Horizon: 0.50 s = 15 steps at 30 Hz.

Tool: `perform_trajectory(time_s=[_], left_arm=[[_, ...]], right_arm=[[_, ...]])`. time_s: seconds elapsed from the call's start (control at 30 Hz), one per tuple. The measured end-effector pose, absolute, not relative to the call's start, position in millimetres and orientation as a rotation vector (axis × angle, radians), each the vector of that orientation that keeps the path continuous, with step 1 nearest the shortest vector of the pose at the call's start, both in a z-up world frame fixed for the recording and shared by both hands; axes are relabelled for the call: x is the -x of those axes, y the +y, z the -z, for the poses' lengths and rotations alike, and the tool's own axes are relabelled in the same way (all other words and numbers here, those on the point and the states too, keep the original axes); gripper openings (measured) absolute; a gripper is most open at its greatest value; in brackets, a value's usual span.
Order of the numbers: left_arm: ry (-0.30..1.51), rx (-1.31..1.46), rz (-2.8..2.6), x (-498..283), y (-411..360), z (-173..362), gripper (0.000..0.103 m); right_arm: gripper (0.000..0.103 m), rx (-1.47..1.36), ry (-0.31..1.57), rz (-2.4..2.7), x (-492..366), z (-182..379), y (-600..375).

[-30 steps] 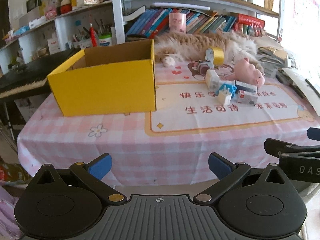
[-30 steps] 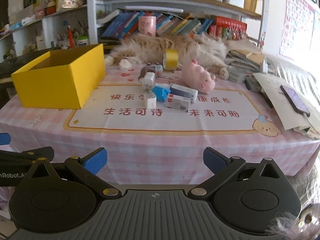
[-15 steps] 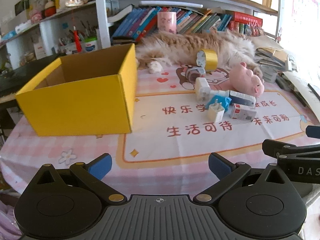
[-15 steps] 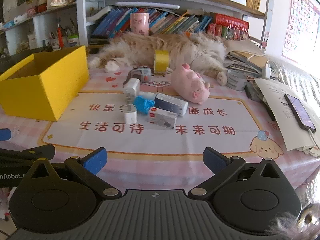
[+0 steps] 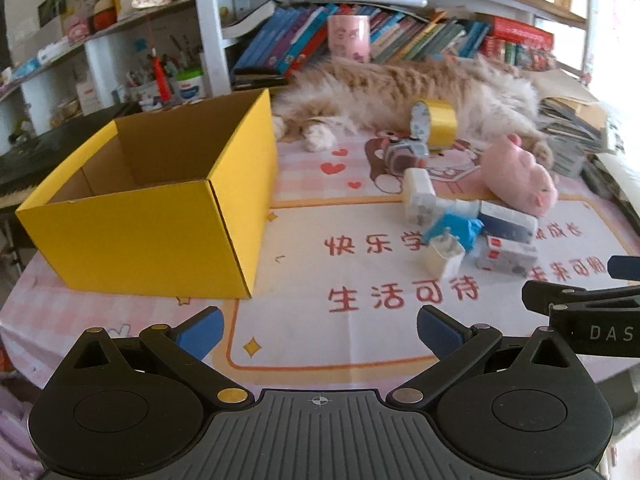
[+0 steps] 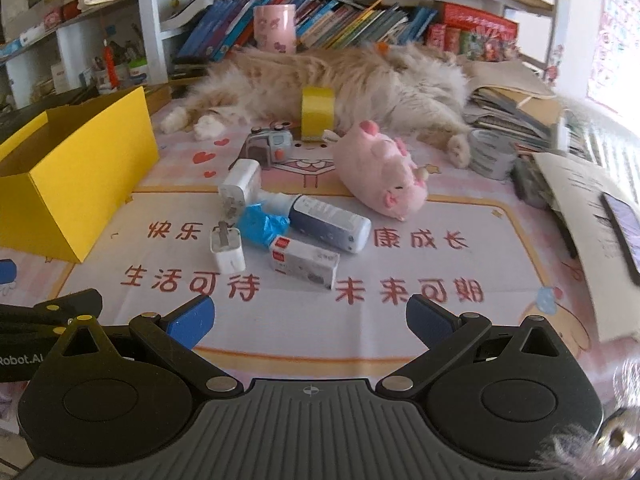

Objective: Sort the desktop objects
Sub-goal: 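Grasp the white plug charger with the left tool while the right tool grasps the white-red medicine box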

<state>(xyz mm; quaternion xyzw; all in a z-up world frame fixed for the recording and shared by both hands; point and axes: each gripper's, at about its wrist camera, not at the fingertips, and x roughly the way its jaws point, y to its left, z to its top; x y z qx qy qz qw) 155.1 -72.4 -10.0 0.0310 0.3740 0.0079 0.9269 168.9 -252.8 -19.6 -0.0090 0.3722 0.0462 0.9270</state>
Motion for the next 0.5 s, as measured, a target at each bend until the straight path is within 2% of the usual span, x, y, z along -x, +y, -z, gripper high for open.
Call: perform_trajectory(time_s=[0.27, 0.5], left_arm=[[0.806, -0.044, -0.081, -173, -84, 13, 0.103], [0.837, -0.045, -0.114, -188, -100, 18, 0.103]], right_arm=[[0.103, 0.011, 0.812, -0.164, -202, 27, -267], [0.097, 0.02, 0.855, -0.235, -225, 35, -277]])
